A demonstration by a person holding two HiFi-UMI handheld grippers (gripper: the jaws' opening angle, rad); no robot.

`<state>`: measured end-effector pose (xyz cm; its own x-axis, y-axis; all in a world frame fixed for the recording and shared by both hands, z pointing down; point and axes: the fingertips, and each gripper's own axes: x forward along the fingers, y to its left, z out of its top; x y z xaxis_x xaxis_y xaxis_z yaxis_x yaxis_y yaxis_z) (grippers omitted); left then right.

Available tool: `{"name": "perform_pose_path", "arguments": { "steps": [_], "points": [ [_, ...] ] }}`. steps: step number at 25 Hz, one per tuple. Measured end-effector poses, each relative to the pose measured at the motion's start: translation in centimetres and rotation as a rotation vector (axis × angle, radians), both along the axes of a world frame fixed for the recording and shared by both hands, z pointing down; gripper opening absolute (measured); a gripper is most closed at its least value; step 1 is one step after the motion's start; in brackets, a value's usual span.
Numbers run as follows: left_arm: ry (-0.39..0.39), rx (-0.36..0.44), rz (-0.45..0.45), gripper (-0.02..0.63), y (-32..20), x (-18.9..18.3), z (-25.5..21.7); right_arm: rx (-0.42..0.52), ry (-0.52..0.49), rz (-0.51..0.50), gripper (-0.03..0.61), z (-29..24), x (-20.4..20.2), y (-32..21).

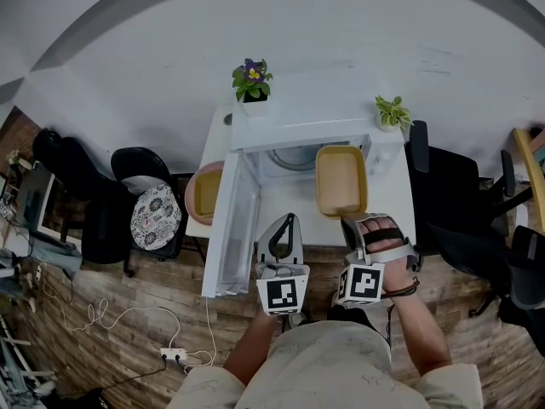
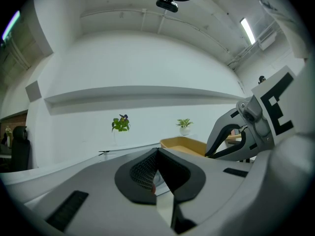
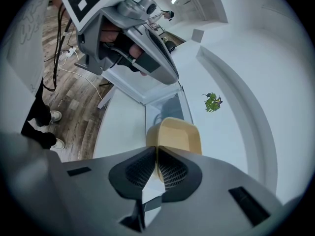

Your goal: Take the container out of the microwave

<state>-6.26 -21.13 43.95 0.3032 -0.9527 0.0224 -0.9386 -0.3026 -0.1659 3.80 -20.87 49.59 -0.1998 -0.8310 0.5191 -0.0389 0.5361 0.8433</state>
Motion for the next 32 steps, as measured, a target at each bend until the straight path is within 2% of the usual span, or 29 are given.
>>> {"name": "perform_pose_path", "arguments": {
  "steps": [3,8,18,29,32],
  "points": [
    [-0.002,0.03,0.002,0.006,-0.09,0.08,-0.41,-0.003,0.004,-0.001,0.034,0.07,0.11,-0.04],
    [0.001,-0.004,-0.006,0.006,0.02,-0.08,0.04,-0.004,0.003,-0.003,0.034,0.11,0.07,-0.01],
    [-0.006,0.031,0.001,0.006,0.13,-0.08,-0.4,-0.006,0.004,-0.003,0.034,0.17,-0.02,0.14],
    [-0.007,0.014,-0.001,0.006,0.02,-0.46,-0.26,-0.012,0.013,-0.011,0.034,0.25,-0.43,0.12],
    [-0.014,0.05,0.003,0.006,-0.13,-0.51,-0.8,-0.011,0.014,-0.016,0.034,0.25,-0.58,0.04]
  ]
}}
